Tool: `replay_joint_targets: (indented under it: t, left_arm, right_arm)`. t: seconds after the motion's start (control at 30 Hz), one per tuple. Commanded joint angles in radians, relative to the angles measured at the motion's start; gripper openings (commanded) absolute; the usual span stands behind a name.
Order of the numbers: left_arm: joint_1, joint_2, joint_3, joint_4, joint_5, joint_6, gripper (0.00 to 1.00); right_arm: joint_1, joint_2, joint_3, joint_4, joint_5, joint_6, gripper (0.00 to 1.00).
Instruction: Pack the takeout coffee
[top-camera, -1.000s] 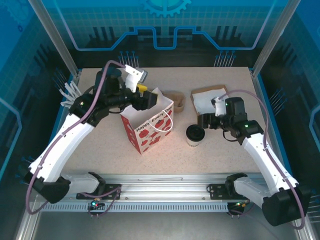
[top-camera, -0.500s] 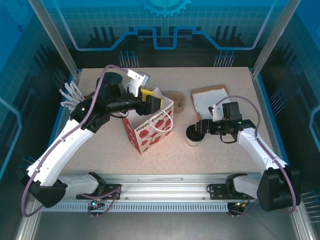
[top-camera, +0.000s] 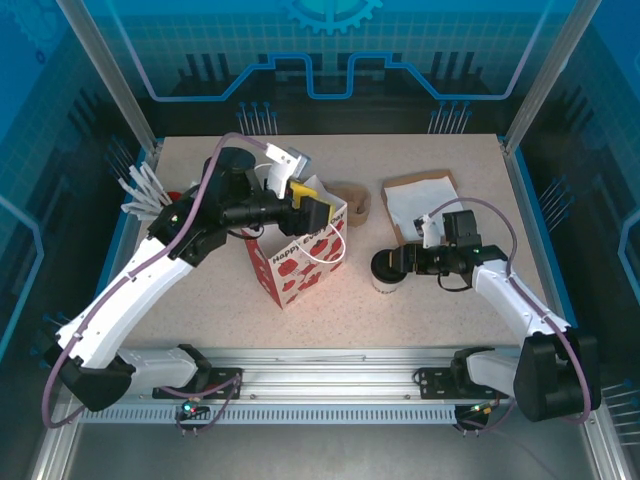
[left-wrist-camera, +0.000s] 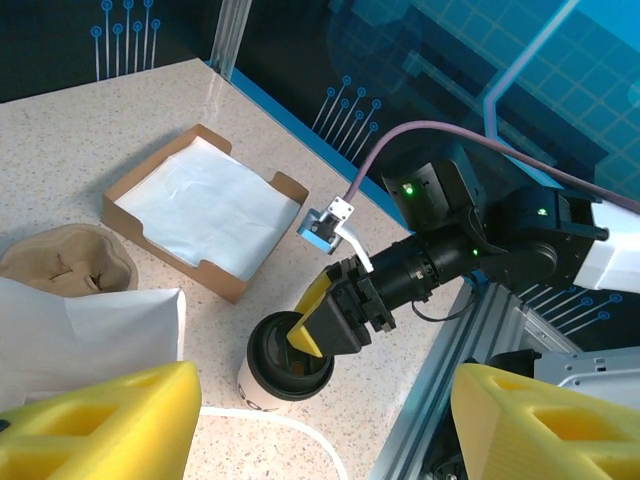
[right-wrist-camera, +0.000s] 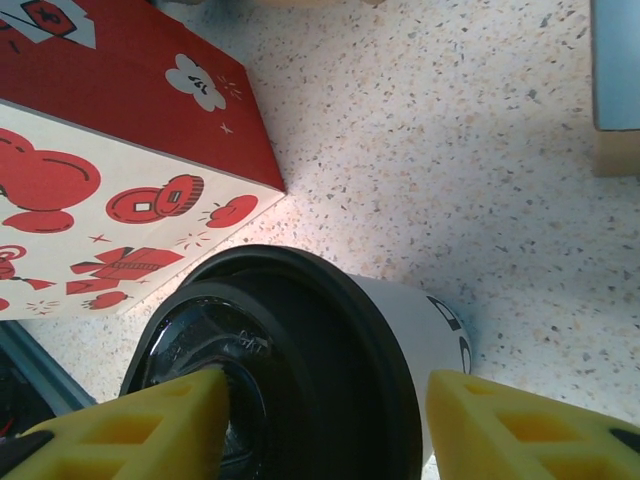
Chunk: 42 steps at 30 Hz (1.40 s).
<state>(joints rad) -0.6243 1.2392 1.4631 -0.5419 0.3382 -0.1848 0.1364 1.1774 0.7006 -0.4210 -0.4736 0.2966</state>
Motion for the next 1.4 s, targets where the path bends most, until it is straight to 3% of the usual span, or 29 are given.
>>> replay_joint_targets:
  t: [0.0, 0.33, 0.57, 0.67, 0.8, 1.07, 1.37]
  left_arm:
    - [-0.025, 0.019, 0.035, -0.019, 0.016, 0.013, 0.68]
    - [-0.131, 0.065, 0.103, -0.103, -0.042, 0.078, 0.69]
    - [-0.271, 0.148, 0.216, -0.246, -0.126, 0.183, 0.70]
    - [-0.337, 0.202, 0.271, -0.315, -0.157, 0.228, 0.70]
    - [-0.410, 0.279, 0.342, -0.417, -0.188, 0.293, 0.70]
    - [-0.463, 0.491, 0.512, -0.665, -0.244, 0.387, 0.71]
    - [-0.458, 0.802, 0.744, -0.870, -0.365, 0.438, 0.74]
  right_arm:
    - [-0.005, -0.016, -0.034, 0.002, -0.048, 0.018, 0.54]
    - [0.110, -0.067, -0.073, 0.027, -0.037, 0.086, 0.52]
    - [0.269, -0.035, -0.060, 0.078, -0.002, 0.151, 0.53]
    - [0.271, -0.052, -0.014, 0.032, 0.005, 0.128, 0.56]
    - [0.177, -0.108, 0.050, -0.033, -0.025, 0.089, 0.61]
    - [-0.147, -0.128, 0.100, -0.038, -0.047, 0.081, 0.72]
    - [-0.277, -0.163, 0.062, -0.033, 0.030, 0.058, 0.77]
